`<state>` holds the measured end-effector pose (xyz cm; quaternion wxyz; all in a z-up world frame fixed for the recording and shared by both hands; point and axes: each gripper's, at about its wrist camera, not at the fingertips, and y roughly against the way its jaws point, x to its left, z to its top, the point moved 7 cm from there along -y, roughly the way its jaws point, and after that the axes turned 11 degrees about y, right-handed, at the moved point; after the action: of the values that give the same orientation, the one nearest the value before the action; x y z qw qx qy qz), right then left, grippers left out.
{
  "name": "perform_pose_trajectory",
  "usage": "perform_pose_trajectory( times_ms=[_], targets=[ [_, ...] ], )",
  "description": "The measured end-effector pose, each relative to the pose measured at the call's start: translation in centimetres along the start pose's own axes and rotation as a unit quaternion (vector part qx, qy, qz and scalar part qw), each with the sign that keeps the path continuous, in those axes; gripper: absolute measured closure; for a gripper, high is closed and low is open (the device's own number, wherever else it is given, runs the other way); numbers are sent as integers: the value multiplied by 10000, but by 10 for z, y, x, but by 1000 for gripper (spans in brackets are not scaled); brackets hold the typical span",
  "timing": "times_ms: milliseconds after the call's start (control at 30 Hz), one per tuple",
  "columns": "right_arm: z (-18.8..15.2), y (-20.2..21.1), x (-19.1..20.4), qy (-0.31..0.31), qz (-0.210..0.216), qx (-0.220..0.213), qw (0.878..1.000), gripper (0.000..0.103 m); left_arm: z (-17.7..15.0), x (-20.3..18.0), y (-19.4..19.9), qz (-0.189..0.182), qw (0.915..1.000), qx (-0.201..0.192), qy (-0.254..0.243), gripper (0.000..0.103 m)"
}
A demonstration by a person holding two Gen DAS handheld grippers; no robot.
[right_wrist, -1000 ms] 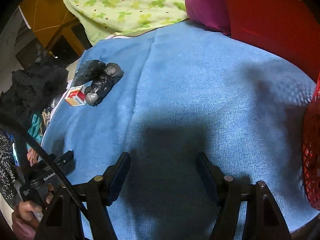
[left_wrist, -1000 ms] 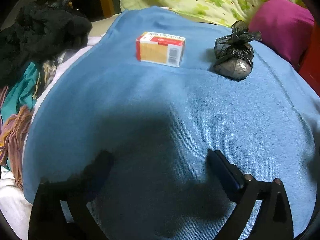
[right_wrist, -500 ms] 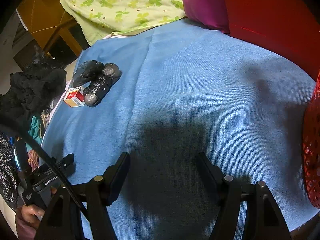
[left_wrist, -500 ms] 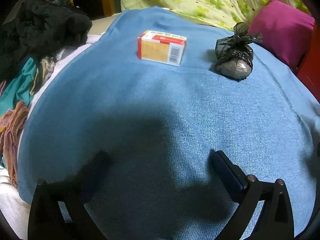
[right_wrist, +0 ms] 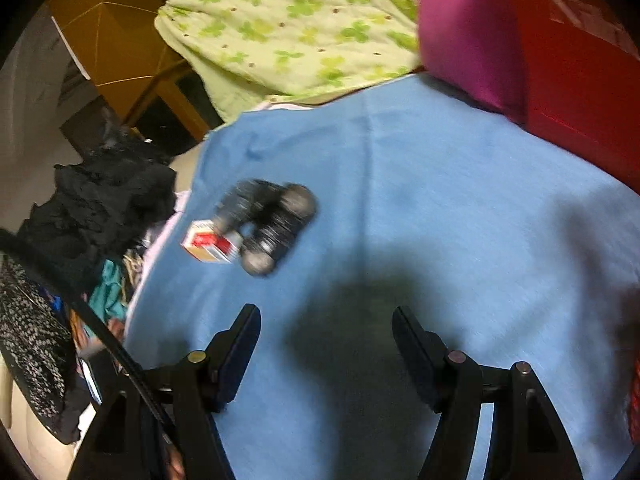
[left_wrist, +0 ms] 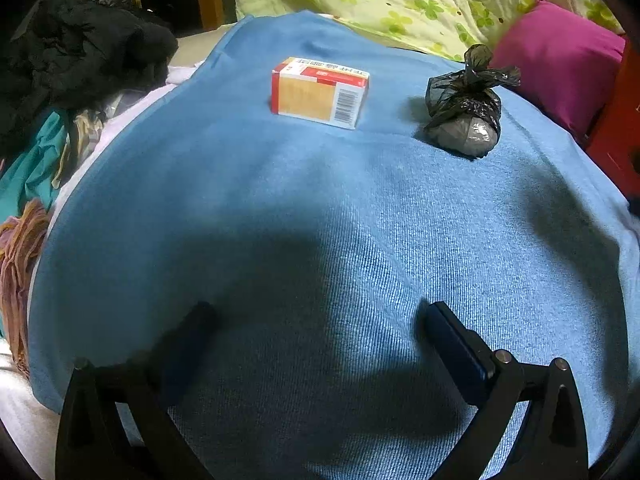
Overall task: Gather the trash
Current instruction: 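Grasp the black plastic bag with the right gripper while the left gripper grasps the medicine box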
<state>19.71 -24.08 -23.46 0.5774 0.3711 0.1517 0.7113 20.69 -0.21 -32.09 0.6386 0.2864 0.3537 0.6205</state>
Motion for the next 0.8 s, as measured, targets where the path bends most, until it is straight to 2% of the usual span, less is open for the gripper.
perform_pose_trajectory(
  times_ms=[100, 233, 333, 400, 533, 567, 600, 667, 800],
  targets=[
    [21, -26, 13, -47, 186, 11, 9998, 31, -1, -1, 1, -25, 9999, 30, -98, 0],
    [42, -64, 25, -171, 455, 123, 9987, 31, 5, 2, 4, -235, 9985, 395, -305, 0],
    [50, -92, 29, -297, 546, 260, 9977, 31, 32, 12, 23, -86, 9989, -108, -453, 0],
    [55, -113, 29, -408, 551, 346, 9970, 31, 63, 16, 31, 26, 9972, -431, -611, 0],
    [56, -152, 29, -534, 502, 573, 9957, 31, 125, 14, 25, 237, 9919, -844, -915, 0],
    [56, -159, 27, -529, 466, 604, 9957, 35, 139, 10, 18, 229, 9906, -899, -1002, 0],
    [56, -162, 26, -480, 440, 553, 9963, 39, 151, 4, 11, 174, 9900, -900, -1068, 0],
    [59, -165, 25, -293, 379, 565, 9972, 59, 172, -10, -2, -227, 9876, -863, -1289, 0],
    [62, -160, 12, -499, 580, 505, 9958, 61, 209, -34, -20, -832, 9733, -968, -1906, 0]
  ],
)
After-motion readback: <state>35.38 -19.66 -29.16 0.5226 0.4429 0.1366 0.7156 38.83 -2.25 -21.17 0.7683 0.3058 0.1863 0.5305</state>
